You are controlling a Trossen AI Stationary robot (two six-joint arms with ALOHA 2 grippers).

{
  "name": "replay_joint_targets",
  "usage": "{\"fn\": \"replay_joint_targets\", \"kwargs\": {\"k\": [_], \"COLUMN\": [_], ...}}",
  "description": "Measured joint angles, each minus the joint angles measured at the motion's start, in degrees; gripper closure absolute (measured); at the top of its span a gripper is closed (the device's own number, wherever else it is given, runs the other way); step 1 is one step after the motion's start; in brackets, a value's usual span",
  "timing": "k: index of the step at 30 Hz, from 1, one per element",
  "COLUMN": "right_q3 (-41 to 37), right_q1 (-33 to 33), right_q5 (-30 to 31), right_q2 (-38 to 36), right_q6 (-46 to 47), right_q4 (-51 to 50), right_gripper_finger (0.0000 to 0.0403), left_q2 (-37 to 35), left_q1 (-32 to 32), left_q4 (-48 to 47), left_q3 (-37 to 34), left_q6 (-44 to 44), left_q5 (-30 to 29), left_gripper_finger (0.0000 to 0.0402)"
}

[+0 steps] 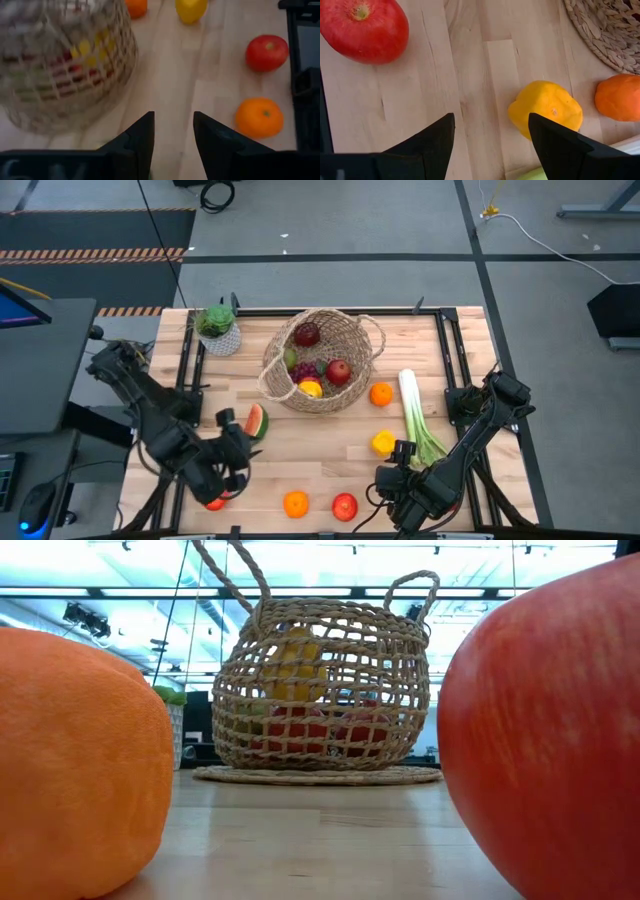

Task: Build produce basket
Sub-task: Put the apple into the basket

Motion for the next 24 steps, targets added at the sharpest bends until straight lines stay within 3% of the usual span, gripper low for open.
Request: {"fn": "replay_joint_targets", "kwargs": {"k": [9,17,24], "right_q3": [0.01,0.0,0.0], "right_q1": [0.0,0.0,0.0], "right_q5": [0.0,-0.01,-0.02], "right_q2": [0.0,0.01,0.0], "right_q6": [0.0,0.0,0.0], "right_q4": [0.24,0.61,0.62], "right_gripper_finger": [0.0144,0.0144,0.0144], "left_q2": [3.43,10.9,14.44], "left_q1": [-5.88,-8.74,-13.63], "left_q4": [-11.71,-12.47,-8.65], "left_q3": [-0.09,-0.15,-0.15], "left_q6": [-18.92,-21.99,-31.05], "left_q5": [-0.22,-0.05,9.8], "left_gripper_finger": [0.0257,0.0241,0.0239]}}
